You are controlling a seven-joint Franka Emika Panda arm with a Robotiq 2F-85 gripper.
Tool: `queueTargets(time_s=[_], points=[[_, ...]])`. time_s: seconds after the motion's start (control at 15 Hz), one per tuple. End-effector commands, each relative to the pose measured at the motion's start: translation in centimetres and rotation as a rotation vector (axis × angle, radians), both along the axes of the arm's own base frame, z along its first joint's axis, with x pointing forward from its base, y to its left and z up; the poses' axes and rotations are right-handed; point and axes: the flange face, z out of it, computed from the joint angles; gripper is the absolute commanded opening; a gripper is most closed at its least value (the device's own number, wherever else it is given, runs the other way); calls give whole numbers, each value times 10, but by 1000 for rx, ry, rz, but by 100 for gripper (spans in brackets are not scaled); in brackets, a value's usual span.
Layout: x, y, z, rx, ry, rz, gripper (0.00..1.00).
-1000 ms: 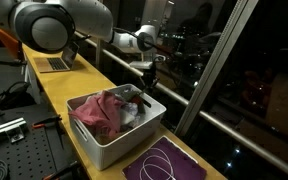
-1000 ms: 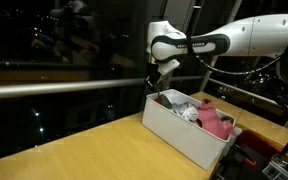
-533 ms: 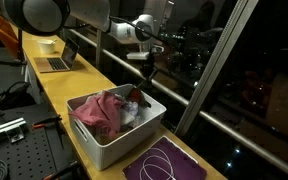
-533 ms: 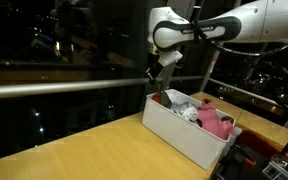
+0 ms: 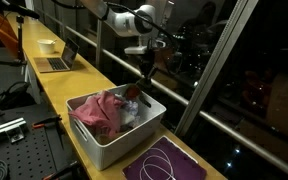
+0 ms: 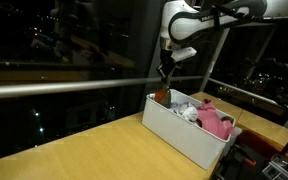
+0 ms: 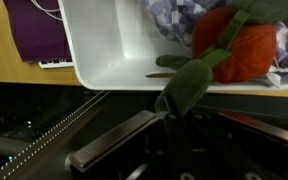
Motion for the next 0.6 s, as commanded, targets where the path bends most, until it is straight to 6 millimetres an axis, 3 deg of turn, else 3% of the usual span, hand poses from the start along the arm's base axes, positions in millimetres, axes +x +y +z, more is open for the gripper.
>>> queueTargets(time_s=[0.0, 0.2, 0.27, 0.33, 0.53], points=[[-37, -18, -17, 13, 35, -45, 1], [-65, -39, -45, 17, 72, -88, 1], [-75, -48, -55, 19, 83, -107, 30], [-87, -56, -64, 21, 96, -120, 32], [-124, -84, -86, 29, 122, -157, 52]])
